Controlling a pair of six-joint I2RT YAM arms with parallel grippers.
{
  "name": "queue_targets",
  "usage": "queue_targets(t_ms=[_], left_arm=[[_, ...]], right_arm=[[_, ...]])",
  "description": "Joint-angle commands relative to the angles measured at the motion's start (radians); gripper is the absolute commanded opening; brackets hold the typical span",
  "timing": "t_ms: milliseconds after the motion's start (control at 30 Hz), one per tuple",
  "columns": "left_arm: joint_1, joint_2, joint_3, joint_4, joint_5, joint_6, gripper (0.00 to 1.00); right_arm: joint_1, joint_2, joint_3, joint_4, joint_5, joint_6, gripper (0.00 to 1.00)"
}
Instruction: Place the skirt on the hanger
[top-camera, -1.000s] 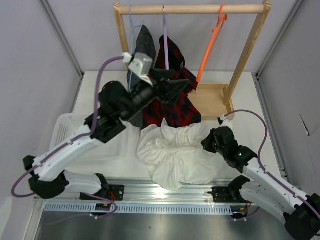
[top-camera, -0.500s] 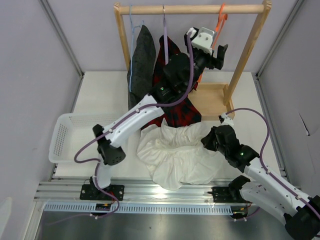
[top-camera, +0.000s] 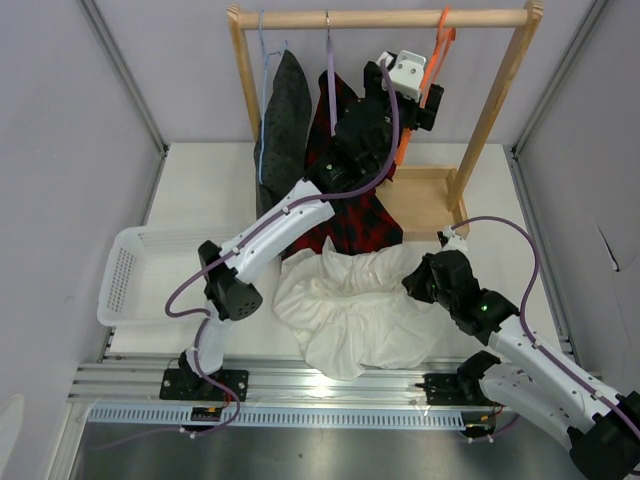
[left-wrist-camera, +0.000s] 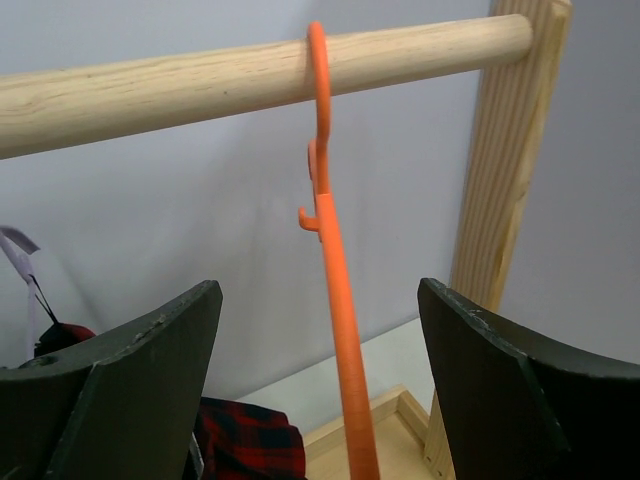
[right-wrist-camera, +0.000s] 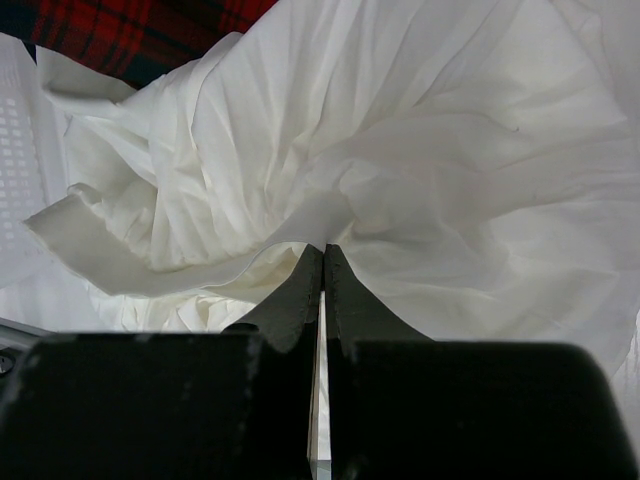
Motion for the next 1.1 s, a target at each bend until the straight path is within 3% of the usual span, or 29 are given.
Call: queue_targets(t_ms=[0, 467, 567, 667, 700, 900, 1067], left_arm=[[0.008, 0.006, 0.024, -0.016, 0.026, -0.011, 0.85], [0.028, 0.037, 0.021, -0.093, 0.066, -0.08, 0.82], [0.039, 0.031, 0.024, -0.091, 0.059, -0.101, 0.75], [0.05, 0.025, 0.023, -0.087, 0.06, -0.127, 0.52], [0.053, 0.023, 0.023, -0.082, 0.065, -0.133, 0.4], [0.057, 0.016, 0.03, -0.048, 0.079, -0.112, 0.0], [0.056, 0.016, 0.041, 0.004, 0.082, -0.091, 0.0]], right_arm=[[-0.005, -0.017, 0.035, 0.006, 0.0, -0.011, 0.0], [-0.008, -0.021, 0.035, 0.014, -0.009, -0.006, 0.0], [-0.01, -0.031, 0.035, 0.006, -0.006, -0.008, 0.0], [-0.013, -0.035, 0.036, 0.003, -0.007, -0.011, 0.0], [-0.013, -0.035, 0.038, 0.0, -0.006, -0.01, 0.0], [-0.016, -0.037, 0.039, 0.002, -0.009, -0.016, 0.0], [-0.017, -0.034, 0.038, 0.009, -0.012, -0.017, 0.0]])
